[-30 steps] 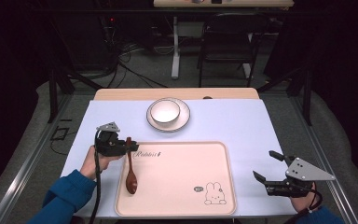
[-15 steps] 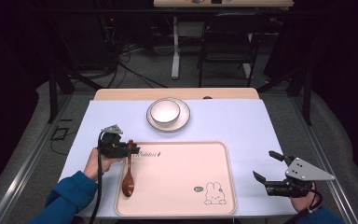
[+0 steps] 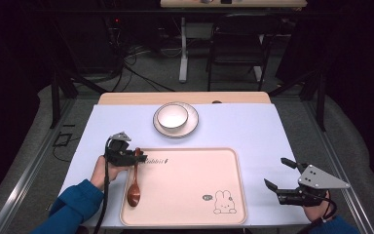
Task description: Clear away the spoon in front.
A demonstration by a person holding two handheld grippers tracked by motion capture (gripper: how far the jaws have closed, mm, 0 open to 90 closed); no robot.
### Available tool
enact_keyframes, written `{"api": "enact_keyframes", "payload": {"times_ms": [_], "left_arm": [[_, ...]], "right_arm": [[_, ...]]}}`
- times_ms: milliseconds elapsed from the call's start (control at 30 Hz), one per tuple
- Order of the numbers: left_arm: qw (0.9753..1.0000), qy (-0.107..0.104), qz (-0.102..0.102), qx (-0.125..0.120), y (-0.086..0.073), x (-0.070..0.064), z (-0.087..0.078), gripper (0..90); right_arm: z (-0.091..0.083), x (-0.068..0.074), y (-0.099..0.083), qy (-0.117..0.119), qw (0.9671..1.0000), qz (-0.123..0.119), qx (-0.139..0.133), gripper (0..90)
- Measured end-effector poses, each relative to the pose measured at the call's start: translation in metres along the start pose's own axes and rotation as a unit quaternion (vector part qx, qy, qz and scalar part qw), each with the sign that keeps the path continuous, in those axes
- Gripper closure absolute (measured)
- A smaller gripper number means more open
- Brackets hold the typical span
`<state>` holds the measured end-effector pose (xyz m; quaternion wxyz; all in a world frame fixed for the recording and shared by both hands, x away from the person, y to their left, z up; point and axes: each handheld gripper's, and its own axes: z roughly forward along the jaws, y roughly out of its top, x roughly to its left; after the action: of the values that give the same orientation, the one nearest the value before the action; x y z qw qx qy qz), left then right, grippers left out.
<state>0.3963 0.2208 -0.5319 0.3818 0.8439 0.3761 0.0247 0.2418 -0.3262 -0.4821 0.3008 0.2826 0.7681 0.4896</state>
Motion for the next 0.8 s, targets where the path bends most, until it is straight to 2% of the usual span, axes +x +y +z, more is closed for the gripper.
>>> {"api": "enact_keyframes", "payload": {"times_ms": [167,300,400,567,667,800], "left_arm": [[1.0,0.007,0.005,0.003,-0.001,0.001,0.003,67.4],[0.9999,0.008,0.002,0.008,-0.002,0.001,0.005,67.4],[0.9998,0.013,0.009,0.014,-0.002,0.002,0.008,66.8],[0.9995,0.017,0.01,0.022,-0.004,0.003,0.01,65.9],[0.9995,0.019,0.014,0.021,-0.004,0.003,0.011,65.6],[0.9992,0.029,0.013,0.025,-0.006,0.005,0.013,63.0]], "right_arm": [[0.0,0.0,0.0,-0.001,1.0,0.0,-0.001,14.1],[-0.001,0.0,0.0,-0.002,1.0,-0.001,-0.001,14.1],[-0.001,0.0,0.0,-0.001,1.0,-0.001,0.0,14.0],[-0.001,0.0,0.0,0.0,1.0,0.0,0.001,14.1],[-0.001,0.0,0.0,-0.001,1.0,0.001,0.001,14.1],[0.0,0.0,0.0,0.001,1.0,-0.001,0.001,14.1]]}}
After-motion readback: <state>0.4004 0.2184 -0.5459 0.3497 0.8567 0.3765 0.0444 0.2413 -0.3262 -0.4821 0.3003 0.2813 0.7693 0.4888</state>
